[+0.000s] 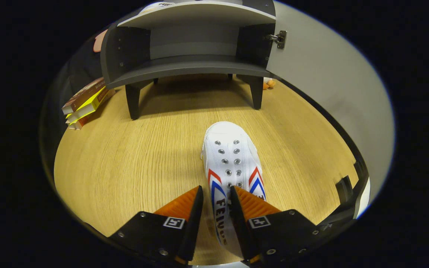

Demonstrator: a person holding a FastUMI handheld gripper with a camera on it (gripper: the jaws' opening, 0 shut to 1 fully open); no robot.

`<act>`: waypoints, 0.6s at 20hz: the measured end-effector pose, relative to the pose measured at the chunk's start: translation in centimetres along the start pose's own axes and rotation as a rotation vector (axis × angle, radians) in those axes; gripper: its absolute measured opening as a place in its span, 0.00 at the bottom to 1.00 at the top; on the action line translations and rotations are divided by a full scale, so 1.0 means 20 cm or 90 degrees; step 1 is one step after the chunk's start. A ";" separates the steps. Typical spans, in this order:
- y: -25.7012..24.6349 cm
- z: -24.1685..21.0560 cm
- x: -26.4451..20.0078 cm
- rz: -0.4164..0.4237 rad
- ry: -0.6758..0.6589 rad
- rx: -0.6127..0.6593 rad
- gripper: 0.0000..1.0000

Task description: Open the shoe cabinet door, grab the shoes and put them into the shoe cabinet, then close the shoe cabinet door.

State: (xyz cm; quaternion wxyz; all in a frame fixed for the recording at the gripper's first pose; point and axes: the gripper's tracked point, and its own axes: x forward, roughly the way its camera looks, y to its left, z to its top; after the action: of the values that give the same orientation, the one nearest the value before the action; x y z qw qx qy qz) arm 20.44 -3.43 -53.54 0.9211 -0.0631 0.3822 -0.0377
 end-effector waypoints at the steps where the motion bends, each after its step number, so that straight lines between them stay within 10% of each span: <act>1: -0.01 -0.01 -0.03 0.006 -0.004 -0.007 0.42; 8: 0.04 0.00 -0.02 0.044 0.002 0.000 0.00; 12: 0.04 0.05 -0.06 0.068 0.000 0.036 0.00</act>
State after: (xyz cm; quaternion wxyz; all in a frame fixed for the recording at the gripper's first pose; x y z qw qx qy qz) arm 20.32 -2.45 -52.08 0.9231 -0.0161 0.3842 0.0009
